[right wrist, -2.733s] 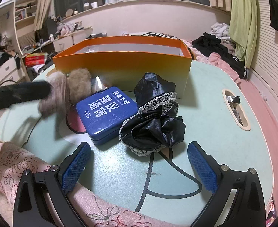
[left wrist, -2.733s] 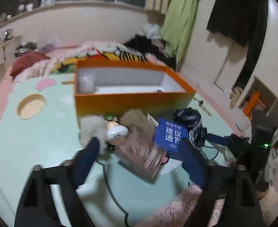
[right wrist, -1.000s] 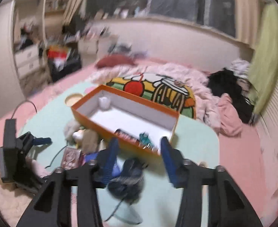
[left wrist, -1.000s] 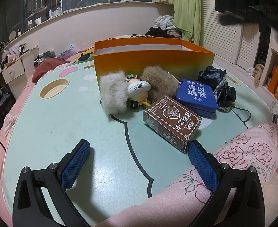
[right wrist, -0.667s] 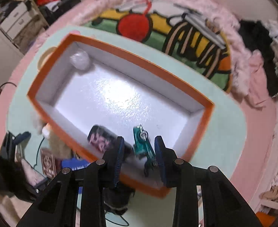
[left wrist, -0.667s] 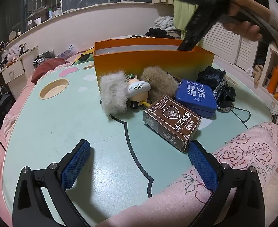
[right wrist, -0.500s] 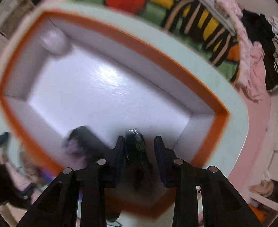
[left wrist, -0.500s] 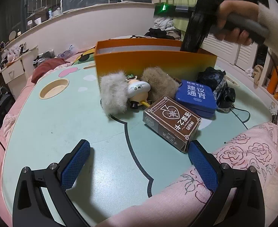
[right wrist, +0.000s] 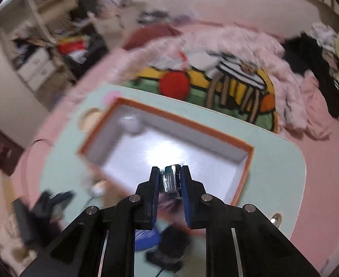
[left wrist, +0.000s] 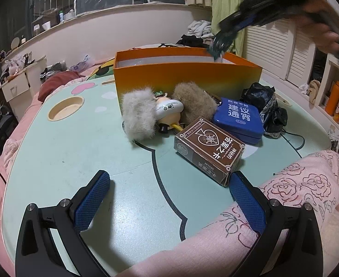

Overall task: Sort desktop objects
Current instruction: 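Grasp the black toy car and set it beside the lace fabric, right tool, then reach the left tool into the box toward the clear plastic bag, then grasp the clear plastic bag and set it beside the pompoms, left tool, then reach into the box and grasp the dark red pouch with the right tool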

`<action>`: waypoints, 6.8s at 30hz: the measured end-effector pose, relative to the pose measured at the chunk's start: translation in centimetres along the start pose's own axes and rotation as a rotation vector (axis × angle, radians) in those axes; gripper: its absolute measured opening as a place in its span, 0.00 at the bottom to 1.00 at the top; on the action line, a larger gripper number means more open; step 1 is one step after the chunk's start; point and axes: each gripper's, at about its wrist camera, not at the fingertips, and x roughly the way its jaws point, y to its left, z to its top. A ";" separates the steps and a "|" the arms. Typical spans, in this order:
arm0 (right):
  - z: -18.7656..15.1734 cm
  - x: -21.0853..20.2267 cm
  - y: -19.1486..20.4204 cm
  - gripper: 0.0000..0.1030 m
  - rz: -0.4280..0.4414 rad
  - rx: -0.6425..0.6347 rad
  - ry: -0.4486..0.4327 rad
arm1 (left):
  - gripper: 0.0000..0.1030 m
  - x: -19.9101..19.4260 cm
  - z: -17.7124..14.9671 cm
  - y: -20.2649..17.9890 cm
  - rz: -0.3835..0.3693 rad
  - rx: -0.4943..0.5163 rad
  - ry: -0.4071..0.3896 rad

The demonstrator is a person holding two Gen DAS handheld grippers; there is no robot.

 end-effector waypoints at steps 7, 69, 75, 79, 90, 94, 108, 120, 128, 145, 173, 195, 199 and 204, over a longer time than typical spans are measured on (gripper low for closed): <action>-7.5 1.9 3.3 0.16 -0.015 -0.012 -0.081 | 1.00 0.0 0.0 0.0 0.000 0.000 0.000; -21.1 6.0 4.4 1.00 -0.252 0.181 -0.299 | 0.55 -3.7 7.5 4.0 -0.006 -0.072 -0.099; -21.1 6.0 4.5 1.00 -0.252 0.180 -0.298 | 0.37 0.4 14.4 4.8 -0.041 -0.013 0.051; -21.1 6.0 4.5 1.00 -0.252 0.180 -0.298 | 0.37 4.8 17.4 5.0 -0.062 -0.043 0.200; -21.1 5.6 4.8 1.00 -0.247 0.176 -0.300 | 0.38 12.7 19.2 2.0 0.192 0.114 0.364; -20.5 5.7 4.8 1.00 -0.243 0.173 -0.300 | 0.34 15.7 18.8 1.7 0.287 0.166 0.400; -20.2 5.9 5.0 1.00 -0.240 0.171 -0.300 | 0.16 -0.4 15.1 4.0 -0.109 0.034 0.044; -20.3 6.0 5.2 1.00 -0.238 0.170 -0.300 | 0.17 0.1 5.5 2.8 -0.186 -0.061 0.118; -20.5 5.9 4.9 1.00 -0.237 0.168 -0.299 | 0.81 -3.6 3.8 2.9 -0.105 -0.045 -0.075; -20.5 5.8 4.8 1.00 -0.237 0.166 -0.298 | 0.91 2.1 0.1 1.0 0.056 -0.007 0.051; -0.7 5.3 3.4 0.95 -0.212 0.246 -0.256 | 0.91 1.0 0.2 0.7 0.050 -0.008 0.013; 0.3 12.7 1.1 0.95 -0.262 0.225 0.086 | 0.91 1.1 0.4 0.6 0.048 -0.008 0.010; 2.2 13.2 -1.3 0.86 -0.145 0.291 0.312 | 0.91 1.1 0.4 0.6 0.048 -0.008 0.010; 1.3 16.6 -2.1 0.86 -0.186 0.274 0.547 | 0.91 1.1 0.4 0.6 0.047 -0.007 0.010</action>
